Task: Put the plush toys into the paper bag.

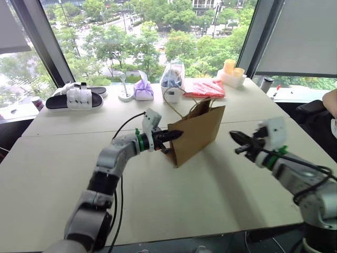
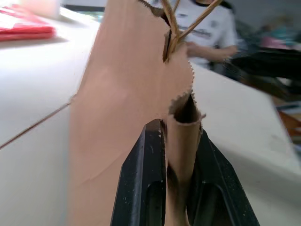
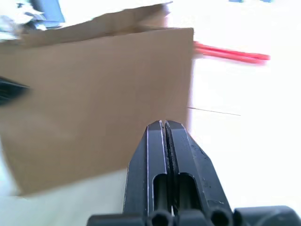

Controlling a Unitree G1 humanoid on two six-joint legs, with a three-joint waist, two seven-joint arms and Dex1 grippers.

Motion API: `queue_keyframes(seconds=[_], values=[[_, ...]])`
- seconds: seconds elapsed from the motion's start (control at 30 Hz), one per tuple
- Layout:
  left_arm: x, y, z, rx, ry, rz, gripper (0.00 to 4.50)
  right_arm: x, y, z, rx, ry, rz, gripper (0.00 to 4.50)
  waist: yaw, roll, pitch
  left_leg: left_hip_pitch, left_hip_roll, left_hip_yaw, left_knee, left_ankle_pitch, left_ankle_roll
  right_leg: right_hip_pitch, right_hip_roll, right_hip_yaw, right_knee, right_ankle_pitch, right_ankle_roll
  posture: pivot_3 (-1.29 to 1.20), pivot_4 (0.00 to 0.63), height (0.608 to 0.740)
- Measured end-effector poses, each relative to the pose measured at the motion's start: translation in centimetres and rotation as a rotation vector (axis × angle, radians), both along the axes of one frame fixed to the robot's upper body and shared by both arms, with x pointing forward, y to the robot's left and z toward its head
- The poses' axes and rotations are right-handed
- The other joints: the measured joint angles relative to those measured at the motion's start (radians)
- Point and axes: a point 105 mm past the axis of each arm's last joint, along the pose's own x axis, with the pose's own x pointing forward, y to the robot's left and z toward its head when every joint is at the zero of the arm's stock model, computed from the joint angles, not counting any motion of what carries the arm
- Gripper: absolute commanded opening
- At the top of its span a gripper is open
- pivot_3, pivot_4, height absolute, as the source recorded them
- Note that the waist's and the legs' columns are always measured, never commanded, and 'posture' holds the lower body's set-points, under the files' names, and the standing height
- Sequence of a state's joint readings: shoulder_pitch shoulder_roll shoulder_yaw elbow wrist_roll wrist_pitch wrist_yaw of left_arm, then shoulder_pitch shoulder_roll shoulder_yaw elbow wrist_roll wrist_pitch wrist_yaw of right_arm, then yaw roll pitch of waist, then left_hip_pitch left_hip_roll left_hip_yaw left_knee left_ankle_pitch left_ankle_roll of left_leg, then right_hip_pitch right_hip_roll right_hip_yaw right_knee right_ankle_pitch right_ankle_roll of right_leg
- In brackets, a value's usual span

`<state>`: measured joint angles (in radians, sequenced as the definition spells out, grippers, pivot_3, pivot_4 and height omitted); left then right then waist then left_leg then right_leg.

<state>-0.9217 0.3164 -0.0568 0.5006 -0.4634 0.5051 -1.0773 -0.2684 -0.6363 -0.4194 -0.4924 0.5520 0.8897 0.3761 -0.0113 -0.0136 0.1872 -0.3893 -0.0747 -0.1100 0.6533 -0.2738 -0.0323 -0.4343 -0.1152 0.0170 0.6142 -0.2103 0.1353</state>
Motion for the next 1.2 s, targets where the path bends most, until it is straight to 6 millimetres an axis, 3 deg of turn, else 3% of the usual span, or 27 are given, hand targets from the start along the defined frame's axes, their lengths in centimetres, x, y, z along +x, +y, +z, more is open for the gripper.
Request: queue_keyframes(seconds=[0.1, 0.2, 0.4, 0.67, 0.8, 0.83, 1.2], values=[[0.2, 1.2, 1.2, -0.027, 0.032, -0.103, 0.51, -0.7, -2.0, 0.7, -0.008, -0.016, -0.054, 0.0, -0.005, 0.0, 0.0, 0.001, 0.0, 0.001, 0.0, -0.001, 0.001, 0.0, 0.0, 0.0, 0.0, 0.0, 0.0, 0.0, 0.15, 0.74], [-0.2, 2.3, 1.0, -0.036, 0.078, -0.197, 0.51, -1.1, -2.7, 1.0, -0.003, -0.014, -0.072, 0.0, -0.006, 0.0, 0.0, 0.001, 0.001, 0.001, 0.0, -0.001, 0.001, 0.0, 0.0, 0.0, 0.0, 0.0, 0.0, 0.0, 0.15, 0.74], [-0.4, 3.8, -0.7, 0.008, 0.141, -0.243, 0.51, -1.6, -2.2, 0.8, -0.007, -0.005, -0.058, 0.0, -0.002, 0.0, 0.0, 0.0, 0.0, 0.001, 0.002, -0.001, 0.001, 0.0, 0.0, 0.0, 0.001, 0.0, 0.0, 0.0, 0.15, 0.74], [0.1, 6.1, -2.0, 0.087, 0.169, -0.181, 0.51, -1.1, -0.9, 0.6, -0.016, 0.006, -0.015, 0.0, -0.001, 0.0, 0.0, 0.0, 0.0, 0.0, 0.004, -0.001, 0.002, 0.001, 0.0, 0.0, 0.001, 0.0, 0.0, 0.0, 0.15, 0.74], [0.3, 6.4, -2.1, 0.106, 0.152, -0.166, 0.51, -0.8, -0.4, 0.7, -0.017, 0.0, 0.003, 0.0, -0.002, 0.0, 0.0, -0.001, 0.0, 0.0, 0.006, -0.002, 0.003, 0.001, 0.0, 0.0, 0.002, 0.0, 0.001, 0.0, 0.15, 0.74], [0.3, 6.4, -2.1, 0.111, 0.144, -0.165, 0.24, -0.7, -0.2, 0.6, -0.018, 0.004, 0.009, 0.0, -0.001, 0.0, 0.0, -0.001, 0.0, 0.0, 0.006, -0.002, 0.003, 0.001, 0.0, 0.0, 0.002, 0.0, 0.001, 0.0, 0.15, 0.74], [1.2, 7.0, -1.4, 0.123, 0.102, -0.107, 0.24, -0.2, 0.6, 0.6, -0.02, 0.008, 0.042, 0.0, -0.001, 0.0, 0.0, -0.001, 0.0, 0.0, 0.008, -0.003, 0.004, 0.001, 0.0, 0.0, 0.003, 0.001, 0.001, 0.0, 0.15, 0.74]])
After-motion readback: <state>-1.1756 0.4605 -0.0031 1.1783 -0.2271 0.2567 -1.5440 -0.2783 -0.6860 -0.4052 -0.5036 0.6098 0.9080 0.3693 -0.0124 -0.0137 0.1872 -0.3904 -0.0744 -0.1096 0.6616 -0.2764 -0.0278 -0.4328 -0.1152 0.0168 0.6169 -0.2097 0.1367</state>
